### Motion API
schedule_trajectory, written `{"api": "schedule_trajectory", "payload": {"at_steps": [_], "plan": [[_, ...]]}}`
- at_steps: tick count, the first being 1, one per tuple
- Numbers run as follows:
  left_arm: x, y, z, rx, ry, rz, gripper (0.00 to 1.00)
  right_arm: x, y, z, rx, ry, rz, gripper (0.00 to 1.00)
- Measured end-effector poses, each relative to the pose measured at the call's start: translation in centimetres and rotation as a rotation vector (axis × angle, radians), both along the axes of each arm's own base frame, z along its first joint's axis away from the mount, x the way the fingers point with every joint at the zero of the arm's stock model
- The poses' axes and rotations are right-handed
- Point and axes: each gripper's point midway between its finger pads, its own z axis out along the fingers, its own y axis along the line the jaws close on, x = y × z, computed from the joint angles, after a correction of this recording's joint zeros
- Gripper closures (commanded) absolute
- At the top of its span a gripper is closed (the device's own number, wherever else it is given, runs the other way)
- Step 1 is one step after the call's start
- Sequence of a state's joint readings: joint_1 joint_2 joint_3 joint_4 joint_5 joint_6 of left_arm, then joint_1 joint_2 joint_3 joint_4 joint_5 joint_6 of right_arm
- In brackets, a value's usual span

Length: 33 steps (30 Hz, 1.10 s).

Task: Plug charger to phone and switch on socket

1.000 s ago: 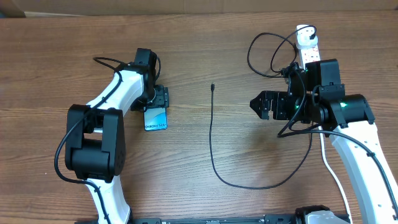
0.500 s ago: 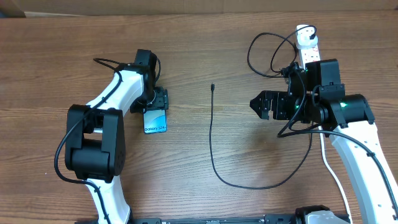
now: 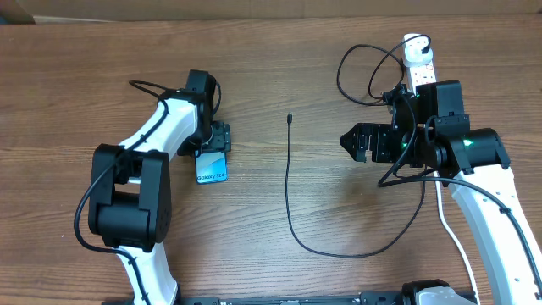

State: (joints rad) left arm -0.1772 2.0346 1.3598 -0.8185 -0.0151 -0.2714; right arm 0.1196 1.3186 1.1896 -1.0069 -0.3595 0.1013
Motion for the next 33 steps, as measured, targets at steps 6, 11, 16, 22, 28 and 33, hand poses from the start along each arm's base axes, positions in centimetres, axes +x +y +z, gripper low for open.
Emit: {"api": "schedule_trajectory", "payload": {"at_steps": [6,11,16,22,28,33], "plan": [[-0.5,0.08,-0.02,0.0,0.011,0.021,0.13,0.0,0.0,0.0,0.0,0.0,0.0,0.0],[-1.06,0.12,-0.04,-0.001,0.034,0.045,0.13,0.0,-0.01,-0.01,0.0,0.0,0.0,0.0],[-0.96,0.08,-0.04,-0.004,0.029,0.06,0.17,0.0,0.01,0.0,0.0,0.0,0.0,0.0],[-0.79,0.0,-0.08,-0.006,0.01,0.094,0.21,0.01,0.0,0.0,0.0,0.0,0.0,0.0],[-0.72,-0.21,-0.05,-0.002,0.0,0.104,0.25,0.0,0.0,0.0,0.0,0.0,0.0,0.0],[-0.69,-0.22,-0.02,-0.002,-0.002,0.107,0.28,0.03,0.0,0.01,0.0,-0.001,0.0,0.0]]}}
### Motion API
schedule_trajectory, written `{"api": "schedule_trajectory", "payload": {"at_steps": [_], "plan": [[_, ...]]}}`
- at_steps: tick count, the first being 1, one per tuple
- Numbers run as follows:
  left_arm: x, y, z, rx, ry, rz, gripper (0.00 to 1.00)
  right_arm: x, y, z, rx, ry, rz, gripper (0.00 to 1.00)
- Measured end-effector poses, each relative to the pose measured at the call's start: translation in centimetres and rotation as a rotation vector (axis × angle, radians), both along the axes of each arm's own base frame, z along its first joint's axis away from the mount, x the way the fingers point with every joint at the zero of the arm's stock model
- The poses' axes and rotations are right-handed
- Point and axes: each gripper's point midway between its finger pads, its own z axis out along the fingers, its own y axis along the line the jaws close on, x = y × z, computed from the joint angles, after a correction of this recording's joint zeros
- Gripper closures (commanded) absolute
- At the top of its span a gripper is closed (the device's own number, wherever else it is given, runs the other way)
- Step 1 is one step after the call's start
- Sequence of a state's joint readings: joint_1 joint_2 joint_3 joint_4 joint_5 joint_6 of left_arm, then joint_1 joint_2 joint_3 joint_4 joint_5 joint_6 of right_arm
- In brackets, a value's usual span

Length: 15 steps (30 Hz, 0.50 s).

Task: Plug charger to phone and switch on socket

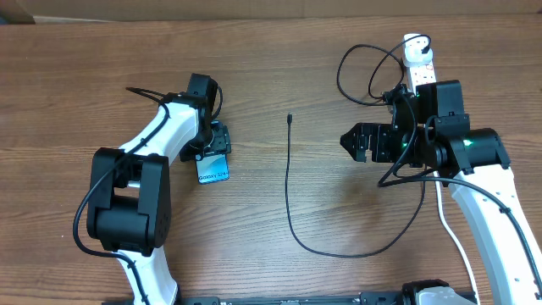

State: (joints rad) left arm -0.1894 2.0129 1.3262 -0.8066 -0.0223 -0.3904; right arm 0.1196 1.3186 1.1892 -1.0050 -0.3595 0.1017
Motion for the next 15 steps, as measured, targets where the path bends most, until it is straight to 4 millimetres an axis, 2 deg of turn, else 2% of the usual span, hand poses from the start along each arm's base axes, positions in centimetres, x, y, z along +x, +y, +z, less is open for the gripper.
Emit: {"api": "schedule_trajectory", "payload": {"at_steps": [7,15], "plan": [[-0.2,0.0,0.2,-0.001,0.015,0.0,0.28,0.1,0.0,0.1,0.001,-0.007,0.0,0.0],[-1.1,-0.4,0.4,-0.013,0.112,-0.001,0.29,0.2,0.1,0.1,0.004,-0.011,0.002,0.0]]}}
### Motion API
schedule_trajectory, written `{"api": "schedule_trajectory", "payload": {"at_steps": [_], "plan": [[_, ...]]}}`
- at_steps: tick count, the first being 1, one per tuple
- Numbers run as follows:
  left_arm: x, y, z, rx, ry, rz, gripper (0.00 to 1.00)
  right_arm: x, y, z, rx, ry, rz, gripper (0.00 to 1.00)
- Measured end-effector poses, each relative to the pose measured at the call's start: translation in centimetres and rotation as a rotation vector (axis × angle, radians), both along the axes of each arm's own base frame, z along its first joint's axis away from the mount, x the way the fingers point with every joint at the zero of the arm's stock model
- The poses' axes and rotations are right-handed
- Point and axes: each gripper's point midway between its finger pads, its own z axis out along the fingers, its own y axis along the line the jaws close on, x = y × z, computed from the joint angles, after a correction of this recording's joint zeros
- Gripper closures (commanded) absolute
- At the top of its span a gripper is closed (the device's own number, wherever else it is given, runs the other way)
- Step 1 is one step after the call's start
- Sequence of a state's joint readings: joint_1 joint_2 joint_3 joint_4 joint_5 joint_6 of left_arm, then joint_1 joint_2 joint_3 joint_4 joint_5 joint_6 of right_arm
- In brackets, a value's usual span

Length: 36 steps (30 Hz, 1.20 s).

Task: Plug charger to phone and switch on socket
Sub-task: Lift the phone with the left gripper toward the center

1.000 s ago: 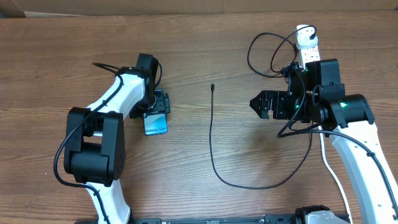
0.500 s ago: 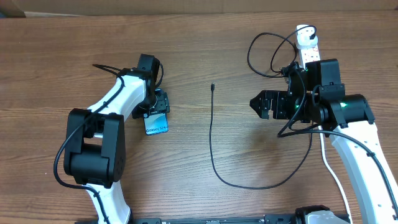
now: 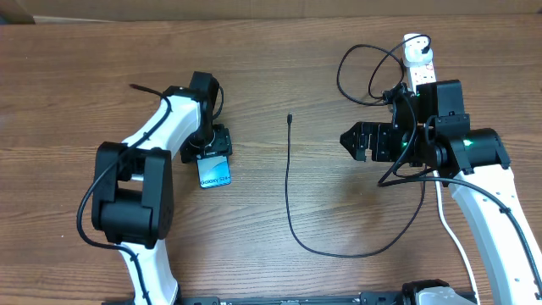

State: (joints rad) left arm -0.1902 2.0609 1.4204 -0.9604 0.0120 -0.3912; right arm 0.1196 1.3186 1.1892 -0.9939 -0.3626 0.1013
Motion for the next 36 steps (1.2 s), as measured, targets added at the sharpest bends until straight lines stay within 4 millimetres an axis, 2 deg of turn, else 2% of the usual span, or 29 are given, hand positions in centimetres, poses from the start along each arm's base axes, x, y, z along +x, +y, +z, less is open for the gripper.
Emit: {"api": "schedule_trajectory", "payload": {"at_steps": [11,18,22,30,36], "plan": [[1.2,-0.3,1.9,-0.006,-0.012,0.0,0.29,0.1,0.8,0.4,0.056,0.003,0.002,0.0],[1.0,-0.7,2.1,-0.028,0.004,0.008,0.3,0.7,1.0,-1.0,0.091,0.082,-0.066,0.0],[1.5,-1.1,3.1,-0.05,-0.006,0.03,0.32,1.2,1.6,-1.7,0.13,0.122,-0.084,0.04],[3.4,-2.6,5.5,-0.123,-0.054,0.062,0.33,2.1,4.8,-3.0,0.194,0.165,-0.046,0.04],[3.8,-3.8,6.3,-0.191,-0.06,0.086,0.33,2.6,8.8,-2.7,0.232,0.129,0.019,0.04]]}}
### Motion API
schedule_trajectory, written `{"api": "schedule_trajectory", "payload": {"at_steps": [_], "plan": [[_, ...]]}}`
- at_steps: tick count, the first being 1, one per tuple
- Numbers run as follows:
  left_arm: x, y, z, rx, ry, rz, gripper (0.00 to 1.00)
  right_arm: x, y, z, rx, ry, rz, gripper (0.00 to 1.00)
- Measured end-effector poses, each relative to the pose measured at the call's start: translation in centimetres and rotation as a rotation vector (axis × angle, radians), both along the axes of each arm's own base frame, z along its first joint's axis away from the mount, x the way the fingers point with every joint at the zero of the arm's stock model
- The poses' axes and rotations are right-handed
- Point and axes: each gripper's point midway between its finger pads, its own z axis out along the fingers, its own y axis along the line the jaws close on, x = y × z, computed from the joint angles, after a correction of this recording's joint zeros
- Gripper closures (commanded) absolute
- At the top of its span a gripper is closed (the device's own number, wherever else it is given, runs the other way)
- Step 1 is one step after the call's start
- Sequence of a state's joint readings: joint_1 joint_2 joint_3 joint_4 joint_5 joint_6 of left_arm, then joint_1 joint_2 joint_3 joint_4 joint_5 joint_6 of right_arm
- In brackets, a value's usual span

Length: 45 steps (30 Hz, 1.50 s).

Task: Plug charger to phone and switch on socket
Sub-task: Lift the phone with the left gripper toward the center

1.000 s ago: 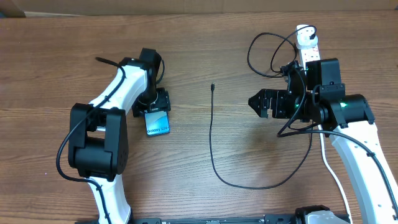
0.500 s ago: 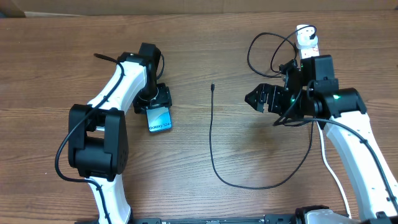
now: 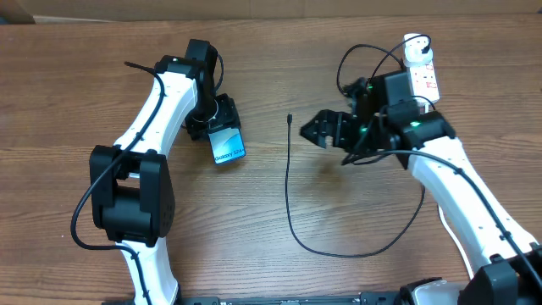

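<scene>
Only the overhead view shows this moment. A phone [image 3: 227, 145] with a lit blue screen lies tilted under my left gripper [image 3: 222, 124], which is shut on its upper end. The black charger cable [image 3: 288, 203] runs down the table's middle; its plug tip [image 3: 290, 119] lies free. My right gripper [image 3: 312, 130] is a short way right of that tip, jaws apparently parted with nothing between them. The white power strip [image 3: 421, 63] with its plugged adapter sits at the back right.
Loose loops of black cable [image 3: 364, 76] lie between the power strip and the right arm. The cable's big curve [image 3: 356, 252] sweeps toward the front right. A cardboard box corner [image 3: 13, 8] shows at the far left edge.
My left gripper has carried the phone up and to the right, tilting it toward the cable. The right arm has swung left, bringing its gripper close to the cable's plug tip.
At first my left gripper held the phone at the left of the table while the right gripper hovered still near the power strip. The phone shifted slightly over the following moments. Now the phone is nearer the centre and the right gripper is by the plug tip.
</scene>
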State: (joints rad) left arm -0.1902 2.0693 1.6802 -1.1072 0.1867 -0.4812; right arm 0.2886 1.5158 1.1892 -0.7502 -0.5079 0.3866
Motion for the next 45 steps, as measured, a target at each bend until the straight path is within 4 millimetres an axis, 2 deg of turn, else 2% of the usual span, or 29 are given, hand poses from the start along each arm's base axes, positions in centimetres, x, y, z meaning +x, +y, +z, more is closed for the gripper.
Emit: {"api": "schedule_trajectory", "payload": {"at_steps": [5,11,26,30,35,40,41,45], "plan": [[-0.2,-1.0,0.2,-0.058,0.016,0.018,0.33,0.1,2.8,0.3,0.002,-0.02,-0.027,0.04],[0.0,-2.5,0.7,-0.148,0.02,0.031,0.33,0.3,4.8,-0.8,-0.025,0.006,-0.107,0.09],[0.8,-5.5,2.1,-0.338,0.02,0.081,0.36,0.5,6.3,-1.1,-0.059,-0.025,-0.174,0.09],[0.7,-6.0,2.7,-0.397,0.041,0.101,0.38,0.7,5.7,-1.3,-0.086,-0.03,-0.197,0.08],[0.9,-5.7,3.4,-0.469,0.06,0.133,0.4,1.1,4.4,-1.8,-0.127,-0.029,-0.237,0.08],[1.4,-4.4,4.0,-0.533,0.073,0.184,0.46,2.2,1.5,-2.2,-0.157,-0.009,-0.313,0.07],[1.5,-4.2,4.2,-0.548,0.075,0.191,0.48,2.4,0.8,-2.3,-0.164,-0.003,-0.332,0.07],[1.7,-3.7,4.8,-0.601,0.08,0.211,0.69,3.0,-1.3,-2.6,-0.182,0.017,-0.385,0.07]]}}
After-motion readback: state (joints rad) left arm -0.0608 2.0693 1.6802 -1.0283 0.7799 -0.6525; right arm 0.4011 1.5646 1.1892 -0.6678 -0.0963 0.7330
